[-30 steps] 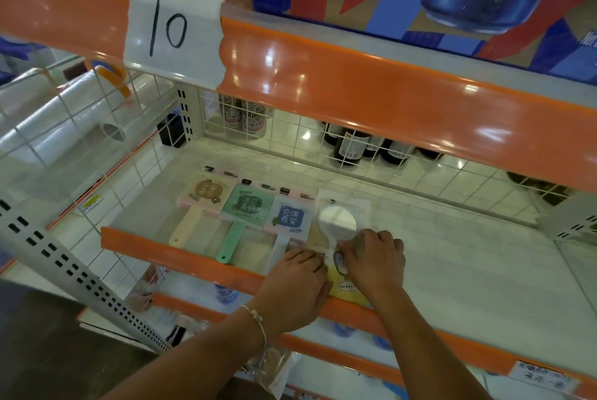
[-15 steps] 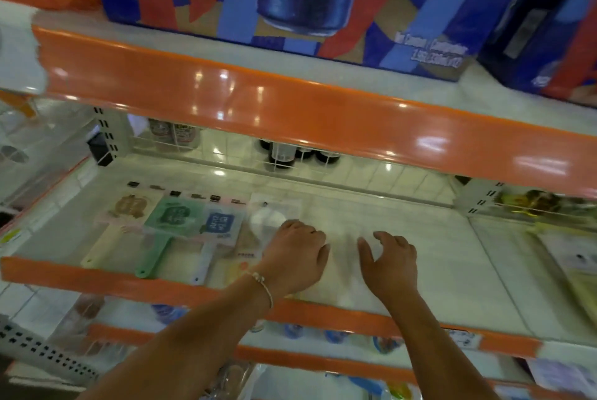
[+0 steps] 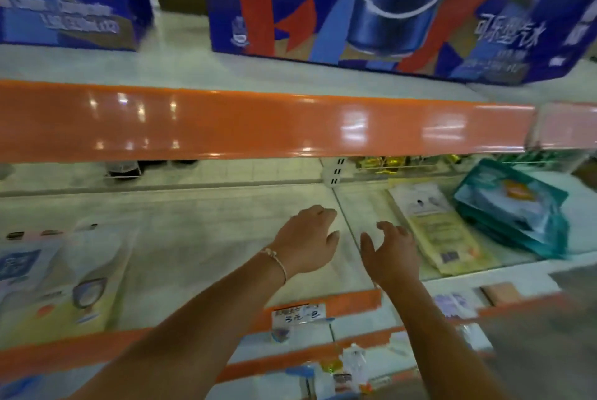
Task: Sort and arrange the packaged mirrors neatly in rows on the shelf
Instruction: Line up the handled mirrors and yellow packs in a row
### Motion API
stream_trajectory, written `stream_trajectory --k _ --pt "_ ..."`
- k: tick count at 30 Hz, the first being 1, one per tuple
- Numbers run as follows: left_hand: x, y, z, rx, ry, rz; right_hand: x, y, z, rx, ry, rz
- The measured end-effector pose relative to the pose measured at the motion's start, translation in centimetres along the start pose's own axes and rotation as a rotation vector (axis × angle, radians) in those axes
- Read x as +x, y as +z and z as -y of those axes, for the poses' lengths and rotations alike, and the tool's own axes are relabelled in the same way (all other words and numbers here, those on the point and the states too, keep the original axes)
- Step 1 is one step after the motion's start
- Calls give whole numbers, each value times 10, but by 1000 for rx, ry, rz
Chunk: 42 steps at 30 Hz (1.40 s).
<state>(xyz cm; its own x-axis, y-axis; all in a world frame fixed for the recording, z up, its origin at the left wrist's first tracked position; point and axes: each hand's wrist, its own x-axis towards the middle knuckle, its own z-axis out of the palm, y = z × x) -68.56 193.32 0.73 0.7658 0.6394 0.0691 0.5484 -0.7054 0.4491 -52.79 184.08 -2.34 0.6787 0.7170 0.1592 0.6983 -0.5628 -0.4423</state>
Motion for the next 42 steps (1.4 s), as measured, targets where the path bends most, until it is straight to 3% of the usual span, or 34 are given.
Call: stream_trajectory --k 7,13,23,28,32,35,39,42 --pt "36 37 -55 -20 61 75 37 -22 -78 -241 164 47" --pt "48 52 -73 15 54 101 47 -21 -101 -260 127 32" --pt "56 64 -77 -87 11 90 48 -34 -88 103 23 -130" --pt "57 53 -72 -516 -234 82 42 -56 -54 342 -4 -165" --pt "56 40 -53 -1182 -588 67 34 -59 -22 546 -51 -87" --pt "44 23 -38 -1545 -769 2 24 -50 3 807 4 38" --pt "22 8 -6 -1751 -808 -118 13 -28 30 1136 107 225" --pt "1 -2 23 -1756 -819 -203 4 -11 46 1244 139 350"
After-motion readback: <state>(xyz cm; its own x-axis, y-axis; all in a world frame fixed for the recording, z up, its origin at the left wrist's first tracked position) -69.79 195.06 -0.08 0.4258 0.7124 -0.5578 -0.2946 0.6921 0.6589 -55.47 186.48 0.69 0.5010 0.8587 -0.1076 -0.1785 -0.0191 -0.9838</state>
